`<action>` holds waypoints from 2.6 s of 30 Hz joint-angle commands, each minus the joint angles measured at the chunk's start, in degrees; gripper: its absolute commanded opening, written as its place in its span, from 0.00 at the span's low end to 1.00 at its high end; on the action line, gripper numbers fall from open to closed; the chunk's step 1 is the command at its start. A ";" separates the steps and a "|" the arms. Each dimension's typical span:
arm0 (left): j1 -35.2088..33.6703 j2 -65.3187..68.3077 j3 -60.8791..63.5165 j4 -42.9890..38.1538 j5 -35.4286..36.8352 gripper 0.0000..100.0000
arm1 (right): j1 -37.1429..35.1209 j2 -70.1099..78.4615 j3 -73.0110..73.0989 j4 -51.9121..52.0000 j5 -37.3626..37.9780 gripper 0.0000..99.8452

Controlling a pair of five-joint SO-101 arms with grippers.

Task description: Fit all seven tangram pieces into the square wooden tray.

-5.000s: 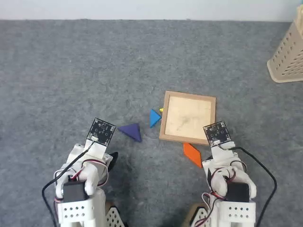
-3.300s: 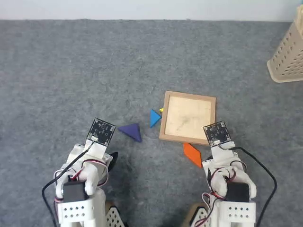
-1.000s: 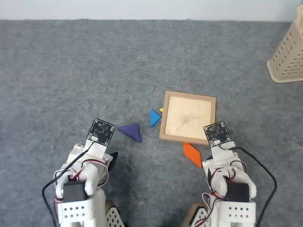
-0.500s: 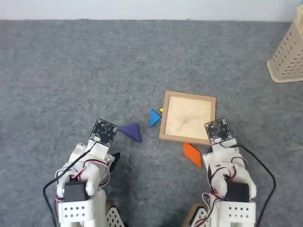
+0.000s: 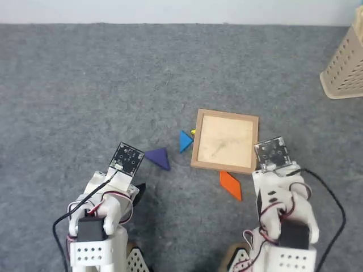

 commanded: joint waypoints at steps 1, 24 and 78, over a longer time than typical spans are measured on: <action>0.26 -0.88 -0.57 -0.09 -0.09 0.28 | -2.42 15.96 -13.27 -1.54 -5.54 0.02; 0.26 -0.88 -0.57 -0.09 -0.18 0.28 | -10.51 93.58 -53.98 -3.65 -21.98 0.22; 0.26 -0.88 -0.57 -0.09 -0.18 0.28 | 28.79 100.35 -60.84 -11.30 8.53 0.04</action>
